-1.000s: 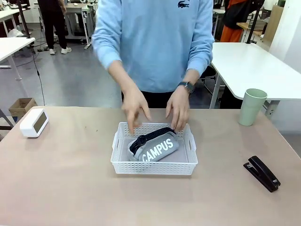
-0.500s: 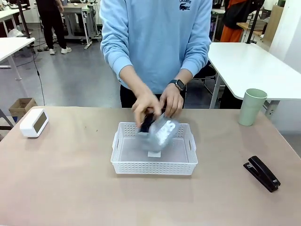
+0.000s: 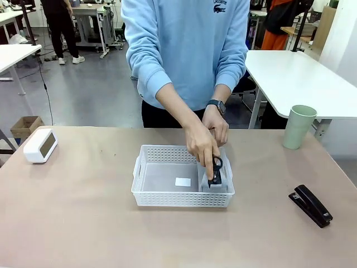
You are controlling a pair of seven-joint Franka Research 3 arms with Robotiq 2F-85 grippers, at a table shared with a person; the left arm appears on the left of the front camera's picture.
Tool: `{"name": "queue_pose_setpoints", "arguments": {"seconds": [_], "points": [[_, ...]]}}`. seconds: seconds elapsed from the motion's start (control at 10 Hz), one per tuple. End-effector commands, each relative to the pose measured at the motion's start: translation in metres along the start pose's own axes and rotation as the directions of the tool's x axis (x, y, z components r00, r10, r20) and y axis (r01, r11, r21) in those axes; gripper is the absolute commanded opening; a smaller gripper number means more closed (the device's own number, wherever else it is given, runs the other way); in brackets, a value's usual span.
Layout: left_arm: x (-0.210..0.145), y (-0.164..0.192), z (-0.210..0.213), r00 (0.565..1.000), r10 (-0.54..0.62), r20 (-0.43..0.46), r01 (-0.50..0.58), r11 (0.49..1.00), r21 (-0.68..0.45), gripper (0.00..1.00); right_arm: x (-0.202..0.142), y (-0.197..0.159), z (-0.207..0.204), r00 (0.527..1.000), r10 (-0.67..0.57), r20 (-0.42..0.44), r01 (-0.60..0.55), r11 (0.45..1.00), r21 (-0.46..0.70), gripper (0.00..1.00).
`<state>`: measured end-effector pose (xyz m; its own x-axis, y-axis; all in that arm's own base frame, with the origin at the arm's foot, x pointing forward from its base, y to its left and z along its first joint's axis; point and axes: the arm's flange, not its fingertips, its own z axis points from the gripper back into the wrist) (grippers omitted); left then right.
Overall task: Efficiently arrange items inside the basket to fit them all.
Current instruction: Pick up the Digital clock and place it inside the Organizing basket.
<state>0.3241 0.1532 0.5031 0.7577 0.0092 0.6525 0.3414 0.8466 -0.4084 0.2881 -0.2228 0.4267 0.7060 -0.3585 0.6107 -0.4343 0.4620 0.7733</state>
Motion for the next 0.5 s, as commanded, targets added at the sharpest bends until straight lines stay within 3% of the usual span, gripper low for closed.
{"name": "queue_pose_setpoints", "arguments": {"seconds": [0.0, 0.2, 0.4], "points": [[0.033, -0.015, -0.024, 0.966, -0.024, -0.256, 0.080, 0.974, 0.211, 1.00, 0.004, -0.001, 0.000, 0.999, 0.029, 0.021, -0.029, 0.999, 0.014, 1.00], [0.059, -0.019, -0.043, 0.917, -0.018, -0.398, 0.164, 0.927, 0.337, 1.00, 0.004, -0.001, 0.000, 0.999, 0.029, 0.021, -0.029, 0.999, 0.014, 1.00], [0.074, -0.021, -0.050, 0.888, -0.043, -0.458, 0.217, 0.918, 0.333, 1.00, 0.004, -0.001, 0.000, 0.999, 0.029, 0.021, -0.029, 0.999, 0.014, 1.00]]}}
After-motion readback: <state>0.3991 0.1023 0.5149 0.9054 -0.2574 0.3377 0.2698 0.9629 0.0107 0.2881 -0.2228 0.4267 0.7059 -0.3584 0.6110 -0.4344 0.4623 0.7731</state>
